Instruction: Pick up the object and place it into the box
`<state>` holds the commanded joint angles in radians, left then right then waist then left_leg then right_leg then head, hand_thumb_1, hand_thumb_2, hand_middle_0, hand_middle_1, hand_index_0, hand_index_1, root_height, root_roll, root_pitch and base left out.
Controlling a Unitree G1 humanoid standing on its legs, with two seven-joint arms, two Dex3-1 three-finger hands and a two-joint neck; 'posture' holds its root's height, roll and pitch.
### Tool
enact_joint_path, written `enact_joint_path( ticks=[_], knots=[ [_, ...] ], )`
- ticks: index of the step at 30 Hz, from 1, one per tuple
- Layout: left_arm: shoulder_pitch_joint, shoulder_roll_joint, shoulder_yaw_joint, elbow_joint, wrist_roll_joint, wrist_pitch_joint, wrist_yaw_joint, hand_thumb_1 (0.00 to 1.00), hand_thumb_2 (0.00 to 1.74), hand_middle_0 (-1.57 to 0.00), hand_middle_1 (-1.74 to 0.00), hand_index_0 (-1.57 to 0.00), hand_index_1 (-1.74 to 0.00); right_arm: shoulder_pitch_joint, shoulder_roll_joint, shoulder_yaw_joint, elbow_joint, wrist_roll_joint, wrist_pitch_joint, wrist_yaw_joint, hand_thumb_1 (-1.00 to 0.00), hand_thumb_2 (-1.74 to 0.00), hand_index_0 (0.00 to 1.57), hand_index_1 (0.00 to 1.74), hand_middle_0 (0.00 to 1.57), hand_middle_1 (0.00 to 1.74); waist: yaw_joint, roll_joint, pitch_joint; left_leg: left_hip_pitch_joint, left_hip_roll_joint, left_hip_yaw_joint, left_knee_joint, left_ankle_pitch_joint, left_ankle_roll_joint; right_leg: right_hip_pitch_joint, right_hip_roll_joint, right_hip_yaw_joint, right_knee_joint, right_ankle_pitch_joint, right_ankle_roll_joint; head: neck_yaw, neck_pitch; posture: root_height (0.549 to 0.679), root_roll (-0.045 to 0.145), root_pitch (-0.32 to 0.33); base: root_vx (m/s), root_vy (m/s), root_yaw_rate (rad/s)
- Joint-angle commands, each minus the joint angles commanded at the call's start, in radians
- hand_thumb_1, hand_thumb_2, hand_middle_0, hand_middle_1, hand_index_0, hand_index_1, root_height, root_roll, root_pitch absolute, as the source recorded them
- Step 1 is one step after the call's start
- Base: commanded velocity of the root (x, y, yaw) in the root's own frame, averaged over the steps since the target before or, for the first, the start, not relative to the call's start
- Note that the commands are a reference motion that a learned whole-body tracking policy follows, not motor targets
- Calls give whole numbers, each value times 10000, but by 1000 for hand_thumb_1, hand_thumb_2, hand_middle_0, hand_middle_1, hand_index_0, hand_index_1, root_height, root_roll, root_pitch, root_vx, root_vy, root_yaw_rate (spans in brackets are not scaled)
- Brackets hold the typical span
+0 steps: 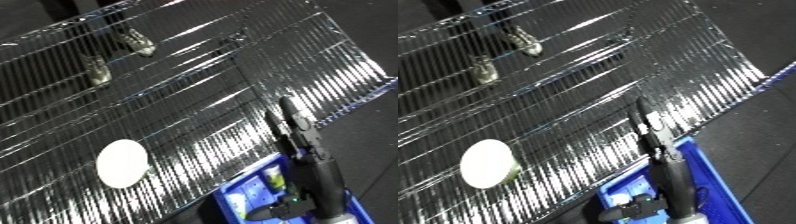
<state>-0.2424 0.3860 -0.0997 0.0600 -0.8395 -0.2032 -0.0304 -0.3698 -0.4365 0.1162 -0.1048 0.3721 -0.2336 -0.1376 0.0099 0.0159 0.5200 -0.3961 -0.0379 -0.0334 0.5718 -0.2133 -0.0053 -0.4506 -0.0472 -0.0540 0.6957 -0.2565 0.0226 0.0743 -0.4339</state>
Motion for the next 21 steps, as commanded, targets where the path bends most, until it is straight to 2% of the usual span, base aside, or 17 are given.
enact_joint_path(
  ticks=[5,10,21],
  knots=[
    [-126,51,-81,59,72,115,-167,1000,1740,-1570,-1740,-1570,-1740,-579,196,347,175,-35,218,-86,0,0,0,0,0,0,376,-72,0,-171,-79,-167,74,79,0,-34,-49,-248,76,-14,30,-470,72,648,60,58,30,-48,269],
    [-120,130,-163,70,94,209,-322,1000,1740,-1570,-1740,-1570,-1740,-785,274,496,120,-34,347,-308,0,0,0,0,0,0,618,-127,0,-359,-168,-272,280,38,32,-87,-83,-424,211,-74,29,-833,-155,647,57,60,28,-27,219],
    [-48,3,-472,60,242,153,-424,1000,1740,-1570,-1740,-1570,-1740,-956,366,1050,294,-164,668,-259,0,0,0,0,0,0,918,-218,0,-602,-214,-344,669,-64,60,-111,-193,-632,343,-141,1,-1247,-451,645,55,56,22,3,95]
  ],
)
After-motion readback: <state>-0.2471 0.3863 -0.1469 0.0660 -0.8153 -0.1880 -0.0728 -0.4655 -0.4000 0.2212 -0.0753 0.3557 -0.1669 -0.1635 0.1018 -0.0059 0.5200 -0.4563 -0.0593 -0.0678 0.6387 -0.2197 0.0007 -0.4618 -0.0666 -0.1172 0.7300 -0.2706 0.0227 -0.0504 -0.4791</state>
